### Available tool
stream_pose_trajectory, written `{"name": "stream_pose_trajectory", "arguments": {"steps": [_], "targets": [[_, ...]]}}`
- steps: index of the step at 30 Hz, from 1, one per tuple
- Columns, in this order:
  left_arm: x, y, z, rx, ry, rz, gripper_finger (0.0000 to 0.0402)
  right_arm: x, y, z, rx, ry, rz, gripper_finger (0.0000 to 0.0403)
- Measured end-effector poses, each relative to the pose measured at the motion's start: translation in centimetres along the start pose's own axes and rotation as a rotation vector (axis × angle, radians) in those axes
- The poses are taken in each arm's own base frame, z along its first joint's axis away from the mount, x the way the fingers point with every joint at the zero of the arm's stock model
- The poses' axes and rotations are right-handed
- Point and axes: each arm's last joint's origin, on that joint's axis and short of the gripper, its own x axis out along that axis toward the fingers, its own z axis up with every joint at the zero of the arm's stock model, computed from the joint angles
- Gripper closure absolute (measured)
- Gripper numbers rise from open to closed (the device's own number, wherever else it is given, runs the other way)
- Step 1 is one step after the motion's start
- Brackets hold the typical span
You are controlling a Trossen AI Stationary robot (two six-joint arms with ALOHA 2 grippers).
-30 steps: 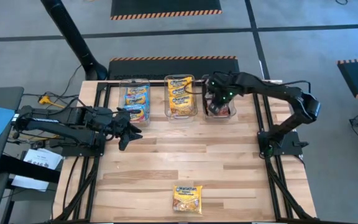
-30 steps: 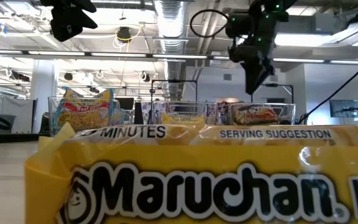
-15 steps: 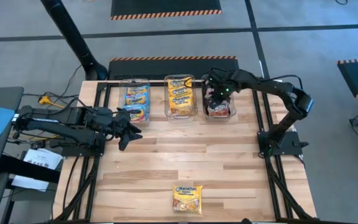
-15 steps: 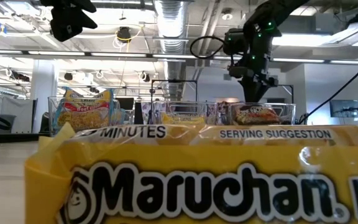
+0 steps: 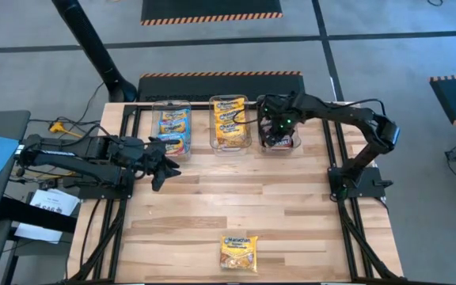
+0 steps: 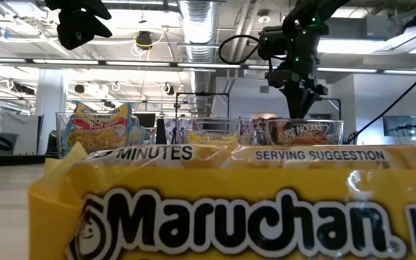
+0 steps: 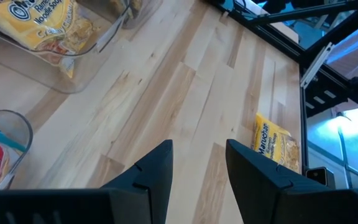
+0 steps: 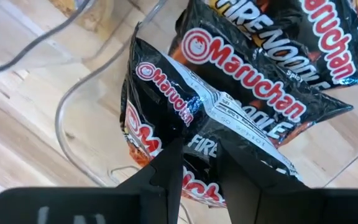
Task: Sort Maruchan noodles
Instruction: Put the black noodle pack into the right transparent bin, then put the yellow noodle pack into the middle transparent bin
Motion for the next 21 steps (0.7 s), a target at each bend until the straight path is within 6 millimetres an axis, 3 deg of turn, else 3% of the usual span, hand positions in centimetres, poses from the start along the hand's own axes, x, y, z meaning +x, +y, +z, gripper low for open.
{"name": "stream_pose_trajectory", "arguments": {"steps": [5, 14, 21], "targets": [[0.0, 0.0, 0.0, -0.004, 0.001, 0.0, 0.0266, -0.3, -0.2, -0.1, 0.019, -0.009, 0.002, 0.028], [0.0, 0.0, 0.0, -0.006, -0.001, 0.001, 0.0266, -3.1, -0.5, -0.9, 0.022, -0.095, 0.035, 0.028], [0.0, 0.0, 0.0, -0.006, -0.001, 0.002, 0.0266, -6.0, 1.5, -2.9, -0.041, -0.136, 0.211, 0.028]]}}
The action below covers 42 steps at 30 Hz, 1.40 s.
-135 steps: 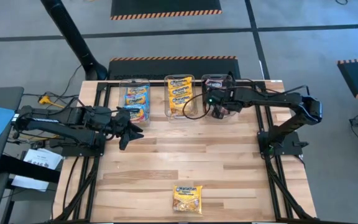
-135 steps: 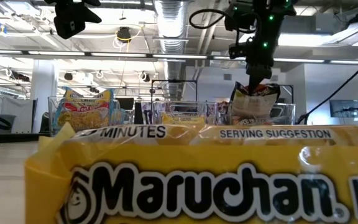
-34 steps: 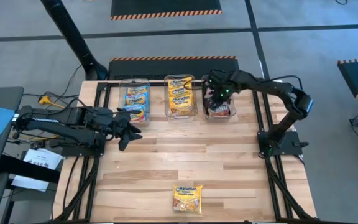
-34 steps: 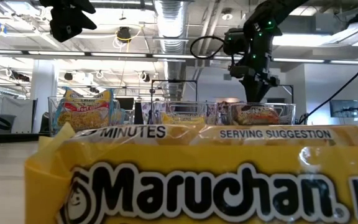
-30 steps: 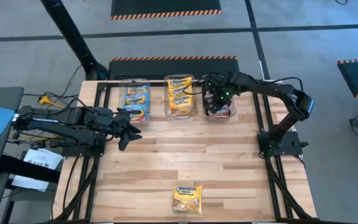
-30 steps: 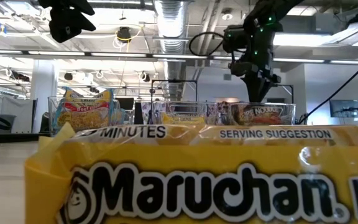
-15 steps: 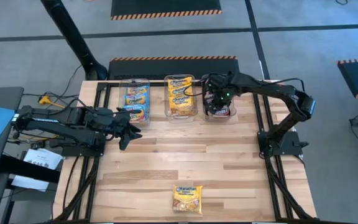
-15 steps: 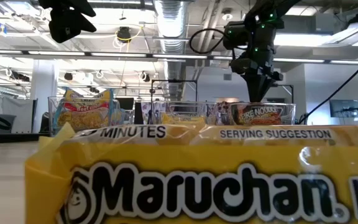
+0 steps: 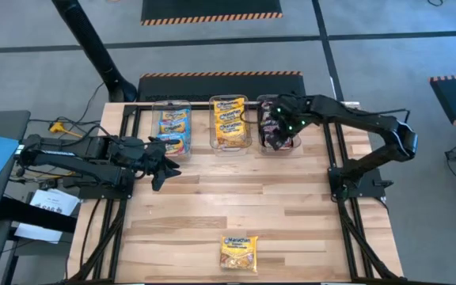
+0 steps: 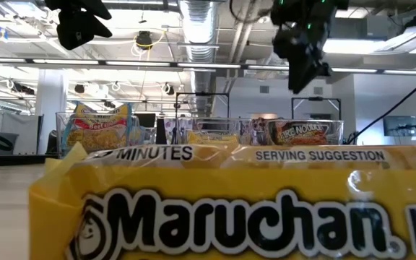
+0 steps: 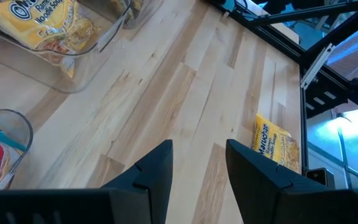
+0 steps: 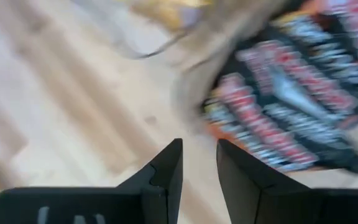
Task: Sort Maruchan noodles
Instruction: Put the yellow noodle pack into the middle transparent bin
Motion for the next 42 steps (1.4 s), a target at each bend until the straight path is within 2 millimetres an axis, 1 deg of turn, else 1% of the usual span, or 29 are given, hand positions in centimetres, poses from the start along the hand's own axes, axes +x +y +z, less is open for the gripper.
{"name": "stream_pose_trajectory", "arguments": {"steps": [6, 11, 14, 19, 24, 28, 31, 35, 39, 42], "targets": [[0.0, 0.1, -0.1, 0.006, 0.011, 0.008, 0.0266, -1.8, 4.3, -2.7, -0.095, -0.001, 0.126, 0.028], [0.0, 0.1, -0.2, 0.009, 0.017, 0.012, 0.0266, -2.3, 7.9, -5.2, -0.167, 0.03, 0.202, 0.028], [0.0, 0.1, -0.2, 0.01, 0.018, 0.012, 0.0266, -2.2, 9.9, -6.7, -0.208, 0.051, 0.243, 0.028], [0.0, 0.1, -0.2, 0.005, 0.018, 0.012, 0.0266, -1.4, 13.1, -8.5, -0.307, 0.062, 0.316, 0.028], [0.0, 0.1, -0.2, 0.005, 0.018, 0.012, 0.0266, -0.8, 16.2, -9.6, -0.362, 0.013, 0.426, 0.028], [0.0, 0.1, -0.2, 0.005, 0.018, 0.012, 0.0266, -0.5, 18.5, -10.2, -0.397, -0.052, 0.531, 0.0277], [0.0, 0.1, -0.2, 0.005, 0.018, 0.012, 0.0266, -0.3, 20.0, -10.7, -0.423, -0.09, 0.596, 0.0264], [0.0, 0.1, -0.2, 0.003, 0.019, 0.012, 0.0266, 0.3, 21.4, -11.2, -0.455, -0.119, 0.648, 0.0233], [0.0, 0.1, -0.2, 0.003, 0.02, 0.014, 0.0266, 1.0, 22.0, -11.8, -0.487, -0.112, 0.648, 0.0198], [0.0, 0.1, -0.2, 0.003, 0.02, 0.014, 0.0266, 2.2, 22.5, -12.3, -0.54, -0.095, 0.623, 0.0179]]}}
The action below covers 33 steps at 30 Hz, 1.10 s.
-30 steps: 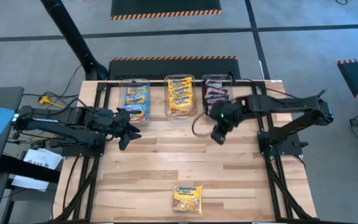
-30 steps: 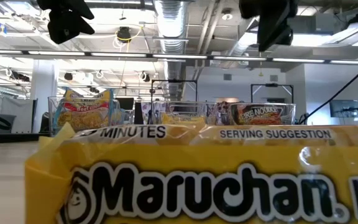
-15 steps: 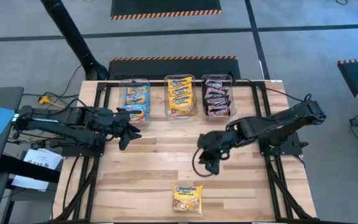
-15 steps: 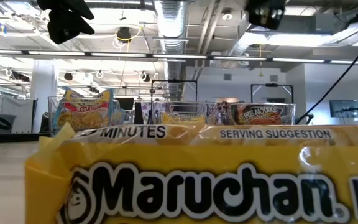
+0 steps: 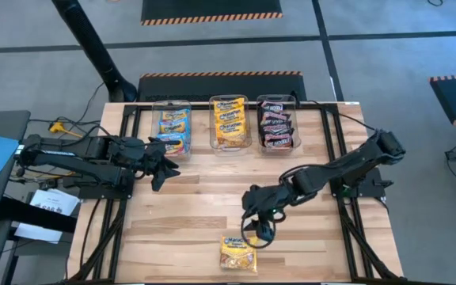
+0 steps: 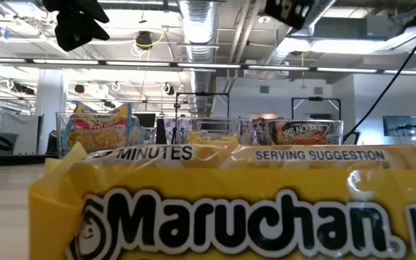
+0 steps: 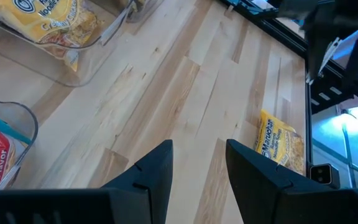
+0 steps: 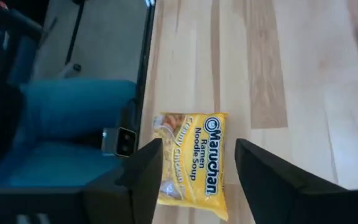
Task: Sort Maruchan noodles
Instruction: Put the yellow noodle pack into the middle transparent bin
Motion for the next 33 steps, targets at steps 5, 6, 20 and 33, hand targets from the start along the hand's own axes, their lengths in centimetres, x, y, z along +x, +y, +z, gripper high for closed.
{"name": "stream_pose_trajectory", "arguments": {"steps": [5, 6, 20, 33], "targets": [[0.0, 0.0, 0.0, -0.001, 0.0, 0.0, 0.0266, 3.2, -0.7, -1.1, -0.032, 0.076, -0.035, 0.0171], [0.0, 0.0, 0.0, -0.002, 0.0, 0.001, 0.0266, 3.7, -0.9, -1.2, -0.029, 0.082, -0.039, 0.0171], [0.0, 0.0, 0.0, -0.008, 0.002, 0.002, 0.0266, 8.5, -2.6, -3.4, 0.017, 0.206, -0.087, 0.0171], [0.0, 0.0, 0.0, -0.007, 0.003, 0.003, 0.0266, 11.2, -3.7, -5.0, 0.028, 0.3, -0.075, 0.0171]]}}
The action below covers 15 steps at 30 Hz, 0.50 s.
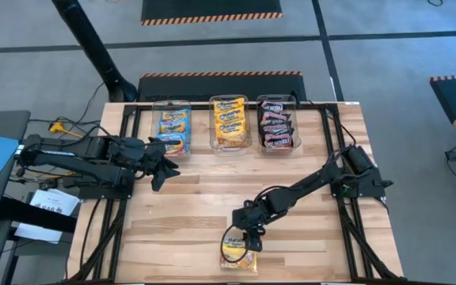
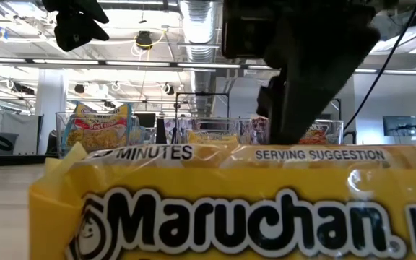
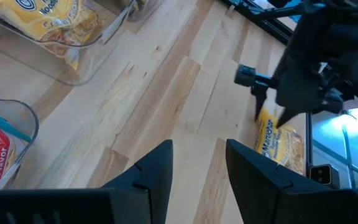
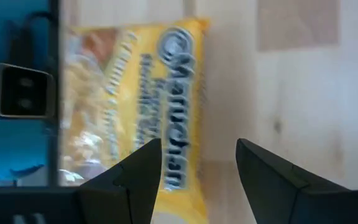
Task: Sort Maruchan noodles
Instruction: Put the yellow noodle pack into the middle transparent bin
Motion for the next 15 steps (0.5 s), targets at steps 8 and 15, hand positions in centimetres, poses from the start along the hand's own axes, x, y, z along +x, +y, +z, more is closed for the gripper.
{"name": "stream_pose_trajectory", "arguments": {"steps": [8, 15], "targets": [[0.0, 0.1, 0.1, 0.0, -0.017, 0.025, 0.0266, 0.8, 0.1, 0.3, -0.002, -0.021, 0.04, 0.0171], [0.0, 0.1, 0.0, 0.001, -0.01, 0.029, 0.0266, 1.1, 0.5, 0.0, -0.012, -0.014, 0.046, 0.0171]]}}
